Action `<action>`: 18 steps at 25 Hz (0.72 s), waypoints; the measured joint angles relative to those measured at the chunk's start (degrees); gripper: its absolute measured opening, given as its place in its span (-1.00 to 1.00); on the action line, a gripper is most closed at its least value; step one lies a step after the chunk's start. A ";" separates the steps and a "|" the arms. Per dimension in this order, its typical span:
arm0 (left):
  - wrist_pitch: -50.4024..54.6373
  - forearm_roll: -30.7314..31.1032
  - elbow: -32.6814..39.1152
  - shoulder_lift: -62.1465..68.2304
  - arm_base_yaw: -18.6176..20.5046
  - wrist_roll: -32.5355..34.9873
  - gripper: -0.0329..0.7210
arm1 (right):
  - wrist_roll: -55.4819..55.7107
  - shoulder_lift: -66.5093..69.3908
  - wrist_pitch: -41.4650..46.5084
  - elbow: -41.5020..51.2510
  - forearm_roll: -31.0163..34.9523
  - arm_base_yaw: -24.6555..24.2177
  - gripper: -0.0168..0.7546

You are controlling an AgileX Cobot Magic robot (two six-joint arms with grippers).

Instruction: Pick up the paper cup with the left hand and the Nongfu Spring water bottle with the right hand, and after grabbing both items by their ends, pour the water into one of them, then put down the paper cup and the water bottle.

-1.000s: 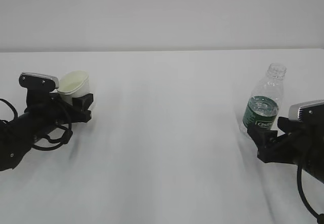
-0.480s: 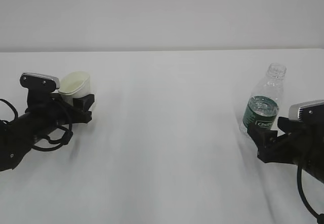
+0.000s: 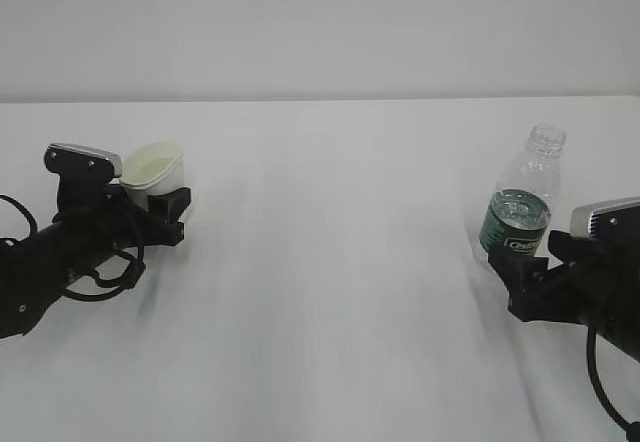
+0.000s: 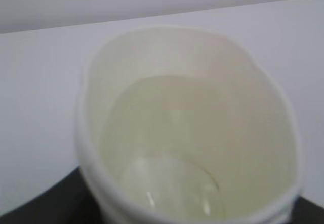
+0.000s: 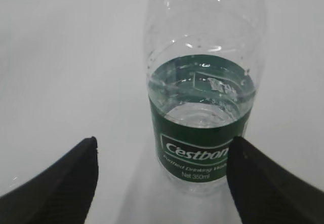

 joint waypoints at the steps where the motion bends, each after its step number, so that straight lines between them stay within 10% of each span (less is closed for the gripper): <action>1: 0.00 0.00 0.00 0.00 0.00 0.00 0.21 | 0.00 0.00 0.00 0.00 0.00 0.00 0.58; 18: -1.58 0.87 0.00 1.85 0.00 0.00 0.21 | 0.00 0.00 0.00 0.00 0.00 0.00 0.58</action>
